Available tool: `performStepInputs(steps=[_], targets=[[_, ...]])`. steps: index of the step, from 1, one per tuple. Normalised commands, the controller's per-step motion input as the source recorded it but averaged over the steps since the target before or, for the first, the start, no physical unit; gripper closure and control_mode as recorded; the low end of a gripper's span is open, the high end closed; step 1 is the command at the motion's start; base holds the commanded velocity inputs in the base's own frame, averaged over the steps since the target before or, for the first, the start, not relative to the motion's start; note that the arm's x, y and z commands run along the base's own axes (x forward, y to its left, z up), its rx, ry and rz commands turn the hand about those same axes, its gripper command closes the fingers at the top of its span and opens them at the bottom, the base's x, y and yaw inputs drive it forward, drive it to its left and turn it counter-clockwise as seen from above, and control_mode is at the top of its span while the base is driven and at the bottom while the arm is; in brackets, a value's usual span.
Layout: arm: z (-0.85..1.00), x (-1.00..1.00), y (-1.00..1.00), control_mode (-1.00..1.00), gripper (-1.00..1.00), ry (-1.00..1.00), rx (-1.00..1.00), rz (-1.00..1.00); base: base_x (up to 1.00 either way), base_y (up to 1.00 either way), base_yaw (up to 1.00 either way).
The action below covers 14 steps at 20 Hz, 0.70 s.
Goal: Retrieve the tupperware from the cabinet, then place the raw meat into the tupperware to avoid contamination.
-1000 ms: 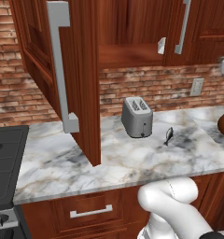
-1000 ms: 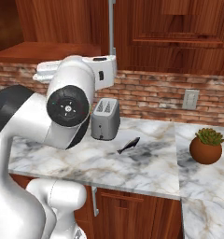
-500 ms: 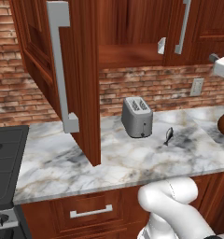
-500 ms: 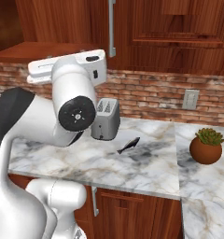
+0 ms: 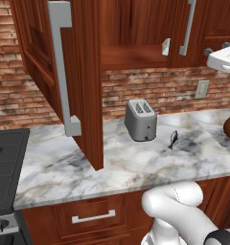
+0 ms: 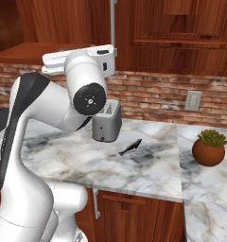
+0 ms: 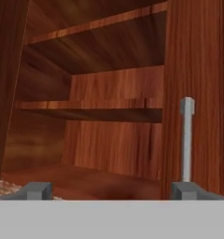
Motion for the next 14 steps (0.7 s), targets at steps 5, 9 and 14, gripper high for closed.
performStepInputs(steps=[5,9,14], targets=[[0.02,0.44,-0.07,-1.00,-1.00,-0.09,0.05,0.00,0.00,0.00,0.00],[0.00,0.41,-0.02,-1.00,-1.00,0.03,-0.02,-0.08,0.00,0.00,0.00],[0.00,0.40,-0.12,-1.00,-1.00,0.08,-0.01,-0.10,0.00,0.00,0.00]])
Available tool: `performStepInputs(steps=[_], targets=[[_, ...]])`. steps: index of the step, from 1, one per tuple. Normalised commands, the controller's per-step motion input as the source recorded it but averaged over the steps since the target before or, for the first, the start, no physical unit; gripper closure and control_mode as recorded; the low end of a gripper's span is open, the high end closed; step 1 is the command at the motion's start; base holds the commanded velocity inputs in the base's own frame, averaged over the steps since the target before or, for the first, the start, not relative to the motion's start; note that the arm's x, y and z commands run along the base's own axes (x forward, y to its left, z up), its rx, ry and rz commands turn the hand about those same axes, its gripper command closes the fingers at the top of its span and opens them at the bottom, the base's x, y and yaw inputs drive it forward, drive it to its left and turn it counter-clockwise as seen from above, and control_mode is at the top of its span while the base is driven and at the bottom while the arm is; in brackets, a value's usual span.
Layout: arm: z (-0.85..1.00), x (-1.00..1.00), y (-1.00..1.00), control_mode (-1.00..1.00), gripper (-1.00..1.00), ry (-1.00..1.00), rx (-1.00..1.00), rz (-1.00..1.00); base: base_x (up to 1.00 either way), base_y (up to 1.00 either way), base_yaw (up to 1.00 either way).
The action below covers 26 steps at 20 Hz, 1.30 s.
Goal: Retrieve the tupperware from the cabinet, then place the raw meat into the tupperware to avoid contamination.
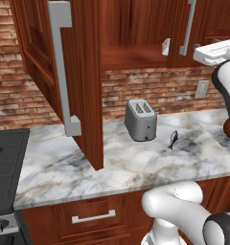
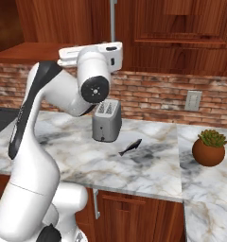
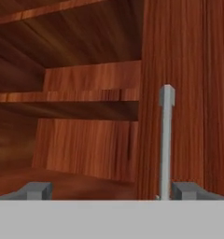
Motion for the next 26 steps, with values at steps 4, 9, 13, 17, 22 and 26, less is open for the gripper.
performStepInputs(steps=[4,9,13,17,22,26], targets=[[0.00,0.55,-0.12,-1.00,-1.00,0.02,0.00,-0.01,0.00,0.00,0.00],[-0.04,0.64,-0.10,-1.00,-1.00,0.01,0.00,0.00,0.00,0.00,0.00],[-0.13,0.63,-0.15,-1.00,-1.00,0.00,0.00,0.00,0.00,0.00,0.00],[-0.09,0.63,-0.20,-1.00,-1.00,0.01,0.00,0.00,0.00,0.00,0.00],[-0.01,0.55,-0.02,-1.00,-1.00,0.04,0.00,0.00,0.00,0.00,0.00],[0.00,0.58,0.00,-1.00,-1.00,0.05,0.00,0.00,0.00,0.00,0.00]])
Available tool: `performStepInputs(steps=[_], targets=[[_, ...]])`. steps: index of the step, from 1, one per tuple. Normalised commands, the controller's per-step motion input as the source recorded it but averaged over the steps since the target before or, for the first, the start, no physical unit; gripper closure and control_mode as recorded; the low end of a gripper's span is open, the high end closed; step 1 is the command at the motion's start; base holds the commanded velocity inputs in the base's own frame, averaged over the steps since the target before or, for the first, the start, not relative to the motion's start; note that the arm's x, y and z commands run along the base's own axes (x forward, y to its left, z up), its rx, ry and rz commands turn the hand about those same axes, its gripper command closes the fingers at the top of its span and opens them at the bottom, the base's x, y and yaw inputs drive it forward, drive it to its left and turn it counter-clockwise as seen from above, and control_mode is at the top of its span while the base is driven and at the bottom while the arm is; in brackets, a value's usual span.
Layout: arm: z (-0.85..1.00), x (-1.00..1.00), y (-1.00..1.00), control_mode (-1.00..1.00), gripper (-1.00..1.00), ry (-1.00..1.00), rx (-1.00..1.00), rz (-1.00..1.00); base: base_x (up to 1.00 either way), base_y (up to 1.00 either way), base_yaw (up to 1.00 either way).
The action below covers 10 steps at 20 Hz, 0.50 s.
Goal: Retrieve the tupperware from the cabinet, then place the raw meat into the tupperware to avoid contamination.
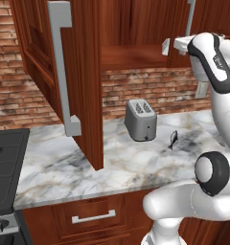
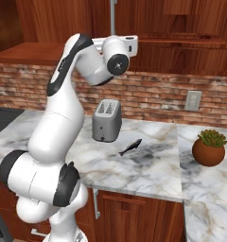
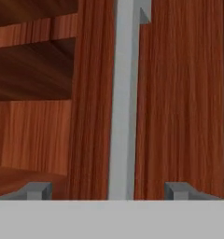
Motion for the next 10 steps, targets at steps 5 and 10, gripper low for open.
performStepInputs(steps=[5,10], targets=[[0.00,0.39,0.02,-1.00,1.00,0.05,0.00,0.00,0.00,0.00,0.00],[0.00,0.04,0.08,-1.00,1.00,0.01,0.00,-0.02,0.00,0.00,0.00]])
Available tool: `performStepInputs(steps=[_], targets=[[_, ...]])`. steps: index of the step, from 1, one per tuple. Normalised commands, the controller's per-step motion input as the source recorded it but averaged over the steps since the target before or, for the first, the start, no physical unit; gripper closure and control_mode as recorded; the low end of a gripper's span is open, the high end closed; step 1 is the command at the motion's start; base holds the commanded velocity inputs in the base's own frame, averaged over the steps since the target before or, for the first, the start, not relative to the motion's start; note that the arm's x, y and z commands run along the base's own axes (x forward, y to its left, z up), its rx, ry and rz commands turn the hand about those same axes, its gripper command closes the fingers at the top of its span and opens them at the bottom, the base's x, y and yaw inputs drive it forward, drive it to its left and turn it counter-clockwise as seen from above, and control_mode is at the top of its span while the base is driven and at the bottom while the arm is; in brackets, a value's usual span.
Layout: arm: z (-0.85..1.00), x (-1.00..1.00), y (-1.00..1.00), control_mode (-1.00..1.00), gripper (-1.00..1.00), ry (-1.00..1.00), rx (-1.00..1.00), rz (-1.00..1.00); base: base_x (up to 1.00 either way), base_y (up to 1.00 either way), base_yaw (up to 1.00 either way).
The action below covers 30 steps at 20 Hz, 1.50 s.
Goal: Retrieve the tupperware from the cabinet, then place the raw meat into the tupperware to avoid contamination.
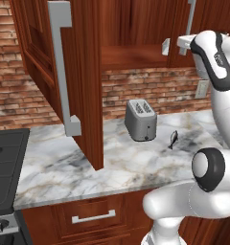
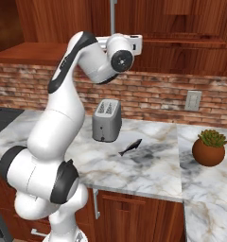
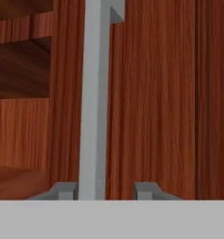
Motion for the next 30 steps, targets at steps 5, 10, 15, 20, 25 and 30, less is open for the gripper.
performStepInputs(steps=[5,10,15,20,25,30], targets=[[-0.02,-0.10,0.07,-1.00,1.00,0.00,0.00,-0.01,0.00,0.00,0.00],[-0.02,-0.64,-0.43,-1.00,1.00,0.03,0.00,-0.01,0.00,0.00,0.00],[-0.04,-0.65,-0.66,-1.00,1.00,0.14,0.00,-0.08,0.00,0.00,0.00],[-0.12,-0.60,-0.68,-1.00,1.00,0.16,0.00,-0.09,0.00,0.00,0.00],[-0.07,-0.51,-0.78,-1.00,1.00,0.09,0.00,-0.10,0.00,0.00,0.00],[-0.20,-0.48,-0.80,-1.00,1.00,-0.03,0.03,-0.08,0.00,0.00,0.00]])
